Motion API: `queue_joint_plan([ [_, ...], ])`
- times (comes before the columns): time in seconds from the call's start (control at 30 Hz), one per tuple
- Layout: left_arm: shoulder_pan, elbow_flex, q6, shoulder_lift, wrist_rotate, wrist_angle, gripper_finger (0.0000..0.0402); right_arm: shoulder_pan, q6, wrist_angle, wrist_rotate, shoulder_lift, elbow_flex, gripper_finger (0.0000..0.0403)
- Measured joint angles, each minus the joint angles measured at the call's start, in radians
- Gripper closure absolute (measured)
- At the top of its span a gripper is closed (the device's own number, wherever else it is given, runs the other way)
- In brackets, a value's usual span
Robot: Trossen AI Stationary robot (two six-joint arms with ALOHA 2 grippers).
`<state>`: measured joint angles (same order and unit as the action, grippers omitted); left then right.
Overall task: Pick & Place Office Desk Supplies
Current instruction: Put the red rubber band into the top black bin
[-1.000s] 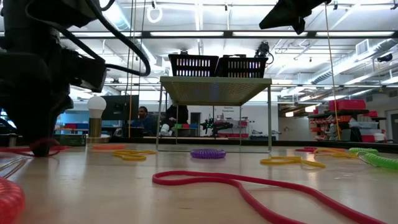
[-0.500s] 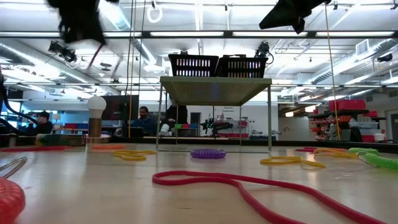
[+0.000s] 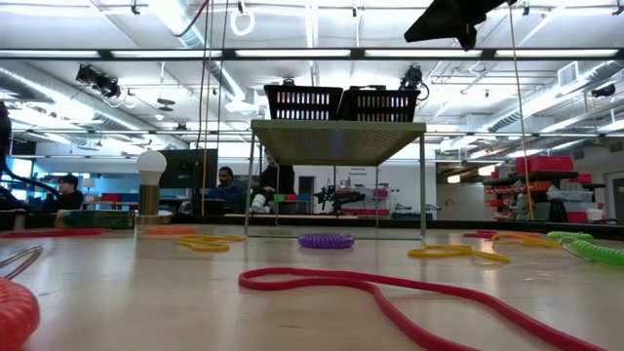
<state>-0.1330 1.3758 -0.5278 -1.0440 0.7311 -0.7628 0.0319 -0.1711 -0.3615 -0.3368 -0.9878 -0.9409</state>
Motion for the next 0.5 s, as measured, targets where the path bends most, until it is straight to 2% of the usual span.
queue_joint_plan([
  [0.1, 0.166, 0.045, 0.148, -0.019, -0.101, 0.085, 0.0398, 0.000, 0.000, 0.011, -0.030, 0.000, 0.000, 0.0389],
  [0.2, 0.331, 0.057, 0.248, -0.045, -0.274, 0.192, 0.0398, 0.000, 0.000, 0.024, -0.048, 0.000, 0.000, 0.0389],
  [0.33, 0.515, 0.057, 0.300, -0.124, -0.512, 0.338, 0.0398, 0.000, -0.015, 0.032, -0.054, 0.000, 0.000, 0.0389],
  [0.5, 0.669, 0.057, 0.308, -0.283, -0.743, 0.549, 0.0398, 0.000, -0.028, 0.037, -0.073, 0.000, 0.000, 0.0389],
])
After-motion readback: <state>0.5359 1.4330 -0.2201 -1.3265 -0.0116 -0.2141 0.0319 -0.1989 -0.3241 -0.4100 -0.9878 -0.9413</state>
